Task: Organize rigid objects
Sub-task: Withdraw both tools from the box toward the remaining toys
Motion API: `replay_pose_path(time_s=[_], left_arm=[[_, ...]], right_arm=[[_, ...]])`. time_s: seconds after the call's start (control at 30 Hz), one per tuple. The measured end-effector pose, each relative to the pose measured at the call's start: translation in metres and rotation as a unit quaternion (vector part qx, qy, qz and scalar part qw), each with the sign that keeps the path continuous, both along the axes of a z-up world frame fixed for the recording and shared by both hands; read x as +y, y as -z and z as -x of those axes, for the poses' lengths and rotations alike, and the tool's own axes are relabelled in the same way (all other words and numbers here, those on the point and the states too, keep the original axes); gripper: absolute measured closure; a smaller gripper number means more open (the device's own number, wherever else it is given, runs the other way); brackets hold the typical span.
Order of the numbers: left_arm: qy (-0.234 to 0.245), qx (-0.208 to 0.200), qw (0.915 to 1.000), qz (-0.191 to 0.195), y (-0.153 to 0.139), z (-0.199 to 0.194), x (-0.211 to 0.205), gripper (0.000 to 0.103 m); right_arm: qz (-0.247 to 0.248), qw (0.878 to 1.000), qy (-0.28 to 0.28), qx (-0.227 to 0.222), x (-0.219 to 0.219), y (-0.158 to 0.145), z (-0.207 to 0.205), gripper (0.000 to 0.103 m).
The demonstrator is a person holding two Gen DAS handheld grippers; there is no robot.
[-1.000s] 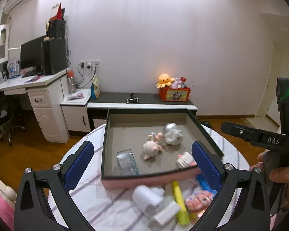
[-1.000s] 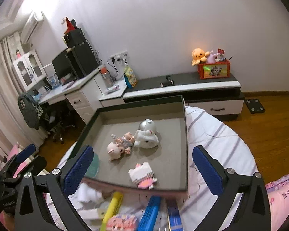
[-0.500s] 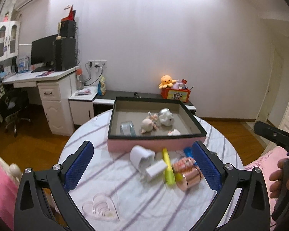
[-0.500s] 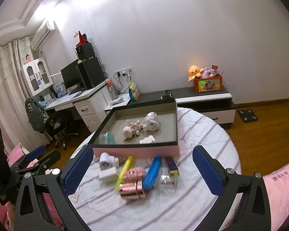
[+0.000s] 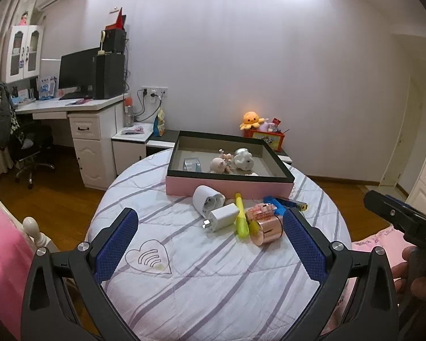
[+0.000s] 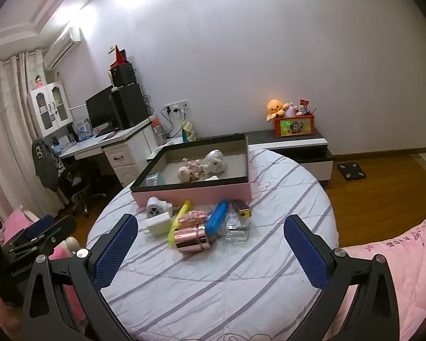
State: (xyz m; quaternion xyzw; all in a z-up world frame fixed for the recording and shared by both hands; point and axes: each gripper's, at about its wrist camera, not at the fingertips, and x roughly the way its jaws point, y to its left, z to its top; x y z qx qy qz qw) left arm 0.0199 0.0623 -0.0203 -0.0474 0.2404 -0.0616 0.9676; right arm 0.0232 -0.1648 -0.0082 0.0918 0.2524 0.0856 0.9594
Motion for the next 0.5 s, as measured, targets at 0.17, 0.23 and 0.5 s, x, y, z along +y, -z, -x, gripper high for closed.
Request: replay_pose_path(time_s=[0.17, 0.23, 0.5], left_arm=[[-0.008, -0.004, 1.0, -0.003, -0.001, 0.007, 0.005, 0.0], [-0.011, -0.005, 0.9999, -0.002, -0.002, 0.009, 0.006, 0.0], [-0.013, -0.007, 0.9999, -0.004, -0.003, 0.011, 0.009, 0.0]], right_arm=[[0.018, 1.0, -0.015, -0.011, 0.015, -0.004, 0.008, 0.0], [0.024, 0.999, -0.02, -0.011, 0.021, -0.004, 0.01, 0.0], [0.031, 0.999, -0.022, -0.008, 0.026, -0.004, 0.011, 0.0]])
